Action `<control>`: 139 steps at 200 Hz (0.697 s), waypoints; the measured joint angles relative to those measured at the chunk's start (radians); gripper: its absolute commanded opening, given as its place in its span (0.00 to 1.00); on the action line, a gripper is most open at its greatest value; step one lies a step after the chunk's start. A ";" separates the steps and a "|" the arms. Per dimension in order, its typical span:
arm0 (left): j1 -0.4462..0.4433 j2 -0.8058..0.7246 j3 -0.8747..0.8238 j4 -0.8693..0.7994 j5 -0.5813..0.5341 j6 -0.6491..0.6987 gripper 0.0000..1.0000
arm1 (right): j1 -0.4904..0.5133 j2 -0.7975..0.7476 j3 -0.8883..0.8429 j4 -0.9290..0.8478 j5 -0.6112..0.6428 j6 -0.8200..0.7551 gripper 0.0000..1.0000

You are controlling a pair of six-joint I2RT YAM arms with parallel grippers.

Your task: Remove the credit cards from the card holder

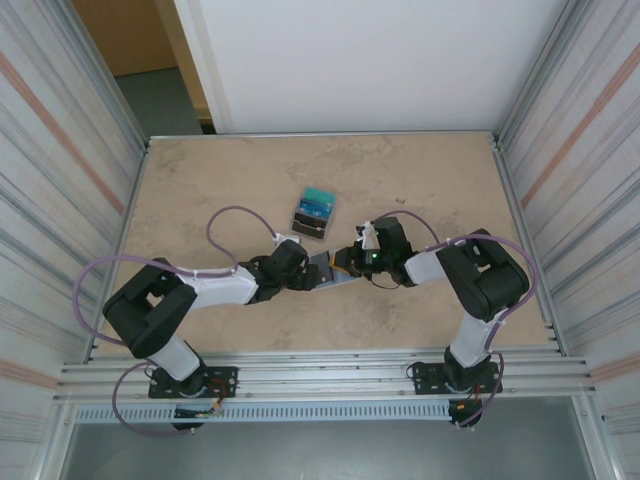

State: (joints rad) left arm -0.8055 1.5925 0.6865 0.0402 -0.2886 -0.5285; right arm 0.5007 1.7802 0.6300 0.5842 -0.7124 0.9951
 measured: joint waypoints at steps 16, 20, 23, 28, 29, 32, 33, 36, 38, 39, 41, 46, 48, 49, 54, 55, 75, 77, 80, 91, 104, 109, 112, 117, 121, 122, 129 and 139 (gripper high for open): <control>0.000 0.000 0.000 0.000 0.000 0.000 0.99 | -0.004 0.000 -0.005 0.008 0.000 0.001 0.11; 0.000 0.000 0.000 0.000 0.000 0.000 0.98 | -0.006 0.000 -0.006 0.011 0.000 0.000 0.11; 0.000 0.000 0.000 0.000 0.000 0.000 0.99 | -0.006 0.000 -0.007 0.012 -0.001 0.002 0.10; 0.000 0.000 0.000 -0.001 0.000 0.000 0.99 | -0.006 0.000 -0.009 0.016 -0.001 0.005 0.09; 0.000 0.000 0.000 -0.001 0.000 0.000 0.99 | -0.006 0.000 -0.009 0.016 -0.001 0.005 0.09; 0.000 0.000 0.000 -0.001 0.000 0.000 0.99 | -0.006 0.000 -0.010 0.018 -0.001 0.008 0.09; 0.000 0.000 0.000 -0.001 0.000 0.000 0.99 | -0.006 0.000 -0.011 0.018 -0.001 0.008 0.09; 0.000 0.000 0.000 -0.001 0.000 0.000 0.99 | -0.006 0.000 -0.011 0.020 -0.001 0.009 0.09; 0.000 0.000 0.000 -0.002 0.000 0.000 0.99 | -0.006 0.000 -0.011 0.020 -0.001 0.011 0.09; 0.000 0.000 0.000 -0.002 0.000 0.000 0.99 | -0.006 0.000 -0.011 0.020 -0.001 0.012 0.09; 0.000 0.000 0.000 -0.002 0.000 0.000 0.99 | -0.006 0.000 -0.011 0.021 -0.001 0.011 0.09; 0.000 0.000 0.000 -0.002 0.000 0.000 0.99 | -0.006 0.000 -0.011 0.021 -0.001 0.016 0.09; 0.000 0.000 0.000 -0.002 0.000 0.000 0.99 | -0.006 0.000 -0.011 0.021 -0.001 0.015 0.09; 0.000 0.000 0.000 -0.002 0.000 0.000 0.99 | -0.006 0.000 -0.011 0.022 -0.001 0.016 0.09; 0.000 0.000 0.000 -0.002 0.000 0.000 0.99 | -0.006 0.000 -0.011 0.023 -0.002 0.018 0.09; 0.000 0.000 0.000 -0.002 0.000 0.000 0.99 | -0.006 0.000 -0.011 0.023 -0.003 0.018 0.09; 0.000 0.000 0.001 -0.003 0.000 0.000 0.99 | -0.006 0.002 -0.012 0.034 -0.008 0.023 0.11; 0.000 0.000 0.001 -0.003 0.000 0.000 0.99 | -0.006 0.002 -0.012 0.036 -0.010 0.023 0.11; 0.000 0.000 0.001 -0.003 0.000 0.000 0.99 | -0.006 0.004 -0.012 0.038 -0.011 0.023 0.11; 0.000 0.000 0.001 -0.005 0.000 0.000 0.99 | -0.006 0.014 -0.011 0.055 -0.018 0.030 0.11; 0.000 0.000 0.002 -0.007 0.000 0.000 0.99 | -0.006 0.030 -0.012 0.076 -0.022 0.044 0.11; 0.000 0.000 0.002 -0.007 -0.001 0.000 0.99 | -0.006 0.035 -0.012 0.083 -0.022 0.047 0.12; 0.000 0.000 0.002 -0.008 -0.001 0.000 0.99 | -0.006 0.039 -0.012 0.086 -0.022 0.049 0.12; 0.000 0.000 0.002 -0.008 0.000 0.000 0.99 | -0.006 0.043 -0.012 0.092 -0.022 0.051 0.12; 0.000 0.000 0.002 -0.008 -0.001 0.000 0.99 | -0.006 0.047 -0.012 0.097 -0.022 0.052 0.12; 0.000 0.000 0.002 -0.008 -0.001 0.000 0.99 | -0.006 0.047 -0.012 0.098 -0.022 0.052 0.12; 0.000 0.000 0.002 -0.009 -0.001 0.000 0.99 | -0.006 0.052 -0.012 0.103 -0.022 0.054 0.12; 0.000 0.000 0.002 -0.009 -0.001 0.000 0.99 | -0.006 0.054 -0.012 0.105 -0.022 0.061 0.12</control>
State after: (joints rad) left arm -0.8055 1.5925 0.6884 0.0311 -0.2893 -0.5285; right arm 0.4946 1.8339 0.6182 0.6895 -0.7341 1.0561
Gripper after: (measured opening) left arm 0.987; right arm 0.117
